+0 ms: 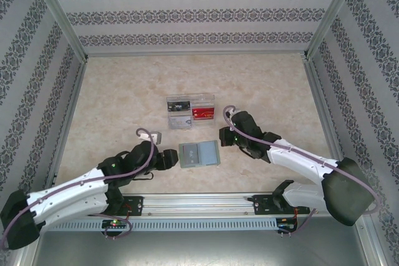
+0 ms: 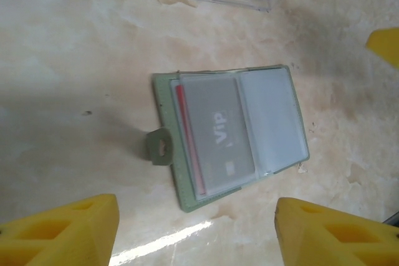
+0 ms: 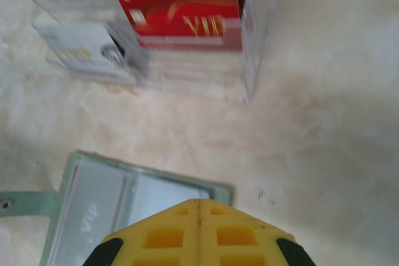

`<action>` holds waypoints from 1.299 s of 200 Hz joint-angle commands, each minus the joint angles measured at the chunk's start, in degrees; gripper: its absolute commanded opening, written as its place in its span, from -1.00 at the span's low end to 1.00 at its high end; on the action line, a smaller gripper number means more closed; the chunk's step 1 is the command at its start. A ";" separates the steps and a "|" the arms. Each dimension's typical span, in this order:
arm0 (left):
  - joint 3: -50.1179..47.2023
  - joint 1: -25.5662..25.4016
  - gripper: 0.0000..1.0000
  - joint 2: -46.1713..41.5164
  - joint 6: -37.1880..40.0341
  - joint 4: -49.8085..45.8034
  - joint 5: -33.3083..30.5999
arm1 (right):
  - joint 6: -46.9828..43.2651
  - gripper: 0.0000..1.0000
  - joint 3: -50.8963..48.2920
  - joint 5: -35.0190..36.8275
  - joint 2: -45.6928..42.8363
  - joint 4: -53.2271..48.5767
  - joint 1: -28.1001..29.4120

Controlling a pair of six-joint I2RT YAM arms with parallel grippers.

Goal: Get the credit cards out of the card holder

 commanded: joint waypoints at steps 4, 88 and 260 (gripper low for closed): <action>4.33 -2.14 0.29 5.96 -0.74 5.49 0.36 | 6.25 -1.00 -4.07 -3.96 0.70 4.12 -0.08; 10.92 -5.40 0.12 23.23 -2.74 7.56 -0.82 | 7.35 -0.68 -7.74 -8.94 7.54 10.79 0.59; 16.77 -5.40 0.02 38.45 -4.04 4.10 -2.35 | 7.10 -0.59 -8.31 -8.42 8.82 9.89 0.61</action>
